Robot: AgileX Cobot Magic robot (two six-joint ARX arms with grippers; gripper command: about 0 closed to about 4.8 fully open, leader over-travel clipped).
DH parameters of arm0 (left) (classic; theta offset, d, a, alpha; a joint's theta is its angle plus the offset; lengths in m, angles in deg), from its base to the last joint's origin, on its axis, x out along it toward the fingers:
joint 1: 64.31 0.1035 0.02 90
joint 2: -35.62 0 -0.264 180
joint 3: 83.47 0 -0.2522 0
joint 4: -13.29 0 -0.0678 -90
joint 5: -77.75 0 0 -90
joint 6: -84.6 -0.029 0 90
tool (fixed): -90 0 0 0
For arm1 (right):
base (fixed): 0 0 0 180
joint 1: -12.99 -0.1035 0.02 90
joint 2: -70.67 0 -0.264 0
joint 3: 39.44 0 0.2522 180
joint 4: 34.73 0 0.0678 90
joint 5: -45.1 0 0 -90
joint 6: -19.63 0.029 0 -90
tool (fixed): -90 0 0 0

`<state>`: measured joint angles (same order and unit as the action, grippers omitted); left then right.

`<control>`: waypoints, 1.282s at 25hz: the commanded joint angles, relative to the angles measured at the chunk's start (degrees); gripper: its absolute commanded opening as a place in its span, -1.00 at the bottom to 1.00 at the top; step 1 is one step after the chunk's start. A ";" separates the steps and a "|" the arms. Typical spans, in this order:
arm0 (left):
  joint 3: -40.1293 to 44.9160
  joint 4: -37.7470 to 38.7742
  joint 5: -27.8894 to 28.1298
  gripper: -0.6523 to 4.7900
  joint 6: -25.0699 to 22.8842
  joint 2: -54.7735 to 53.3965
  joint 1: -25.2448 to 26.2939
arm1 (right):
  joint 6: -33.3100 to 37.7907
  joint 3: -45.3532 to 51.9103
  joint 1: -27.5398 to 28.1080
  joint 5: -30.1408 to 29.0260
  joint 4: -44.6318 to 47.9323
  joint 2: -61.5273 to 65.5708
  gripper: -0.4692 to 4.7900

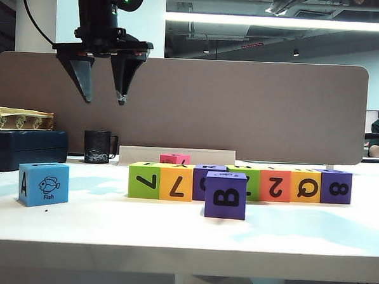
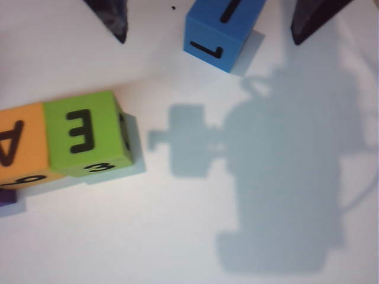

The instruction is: Select the appropriate blocks from the scattered letter blocks on the table and arrange them in a row to spell out "LEARNING".

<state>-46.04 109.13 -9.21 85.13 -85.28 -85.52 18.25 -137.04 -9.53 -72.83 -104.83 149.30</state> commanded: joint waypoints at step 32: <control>34.77 -7.45 3.82 0.51 -9.05 20.28 1.33 | -0.15 -0.26 -0.09 -0.31 2.08 -0.24 -0.83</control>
<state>-13.15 104.52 -5.56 77.90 -65.98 -84.17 18.25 -137.04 -9.51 -72.83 -103.28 149.28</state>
